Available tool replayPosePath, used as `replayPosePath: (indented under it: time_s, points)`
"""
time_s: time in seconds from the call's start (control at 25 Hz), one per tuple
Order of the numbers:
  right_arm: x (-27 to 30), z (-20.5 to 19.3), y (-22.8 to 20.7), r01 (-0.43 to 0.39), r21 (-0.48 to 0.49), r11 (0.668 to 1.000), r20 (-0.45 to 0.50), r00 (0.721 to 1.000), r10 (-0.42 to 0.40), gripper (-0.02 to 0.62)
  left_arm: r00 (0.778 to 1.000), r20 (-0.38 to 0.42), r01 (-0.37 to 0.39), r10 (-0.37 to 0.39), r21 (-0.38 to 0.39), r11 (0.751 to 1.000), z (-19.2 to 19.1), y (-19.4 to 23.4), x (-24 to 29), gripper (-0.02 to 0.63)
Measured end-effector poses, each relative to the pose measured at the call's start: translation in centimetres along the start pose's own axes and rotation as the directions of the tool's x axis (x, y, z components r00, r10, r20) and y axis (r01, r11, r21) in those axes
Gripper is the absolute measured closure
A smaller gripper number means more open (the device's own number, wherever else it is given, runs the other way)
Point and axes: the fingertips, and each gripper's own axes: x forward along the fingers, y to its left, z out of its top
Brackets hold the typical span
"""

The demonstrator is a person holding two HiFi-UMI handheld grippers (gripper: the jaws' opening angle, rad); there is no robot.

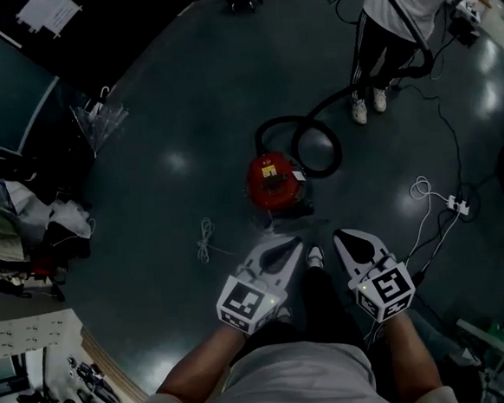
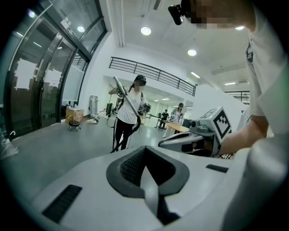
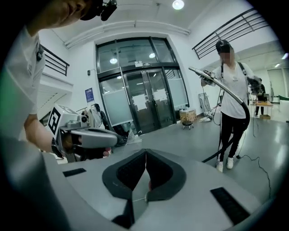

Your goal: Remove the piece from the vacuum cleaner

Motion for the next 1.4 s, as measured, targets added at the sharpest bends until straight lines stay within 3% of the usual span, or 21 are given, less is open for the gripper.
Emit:
replayPosePath:
  time_s: [0.16,0.4,0.56,0.84,0.96,1.08,1.16,1.32,1.4]
  points:
    - [4.4,-3.5,-3.5,-0.053,-0.060,0.997,-0.094,0.994,0.048,0.578,0.999,-0.046,-0.018,0.019,0.018,1.000,-2.7,3.3,4.0,0.600]
    - [10.4,-11.4,-5.8,-0.104,-0.064,0.993,-0.225,0.971,0.087,0.578,0.988,-0.150,-0.020,0.023,0.026,0.999,-10.6,7.6,7.8,0.600]
    - [14.1,-17.7,-7.4,-0.107,-0.084,0.991,-0.302,0.950,0.077,0.577,0.975,-0.224,0.021,-0.010,0.047,0.999,-18.1,10.1,10.3,0.598]
    - [20.2,-30.2,-10.6,-0.164,-0.200,0.966,-0.453,0.890,0.057,0.575,0.922,-0.383,0.098,-0.056,0.093,0.991,-33.0,14.1,14.9,0.598]
    - [22.8,-35.3,-11.6,-0.249,-0.283,0.926,-0.529,0.846,0.066,0.548,0.889,-0.455,0.135,-0.058,0.139,0.981,-38.6,15.4,16.9,0.595]
    - [25.3,-40.1,-12.5,-0.355,-0.364,0.861,-0.610,0.790,0.068,0.508,0.845,-0.533,0.168,-0.046,0.181,0.969,-43.9,16.6,18.5,0.507]
    - [26.6,-42.7,-13.2,-0.419,-0.407,0.812,-0.655,0.753,0.060,0.496,0.817,-0.575,0.189,-0.043,0.197,0.962,-46.8,17.2,19.4,0.497]
    - [28.1,-46.7,-13.2,-0.518,-0.443,0.732,-0.715,0.697,0.062,0.454,0.778,-0.626,0.210,-0.040,0.199,0.957,-50.7,18.2,20.7,0.494]
    - [28.5,-48.3,-13.1,-0.549,-0.466,0.694,-0.730,0.682,0.049,0.426,0.763,-0.645,0.226,-0.046,0.201,0.953,-52.0,18.4,21.3,0.494]
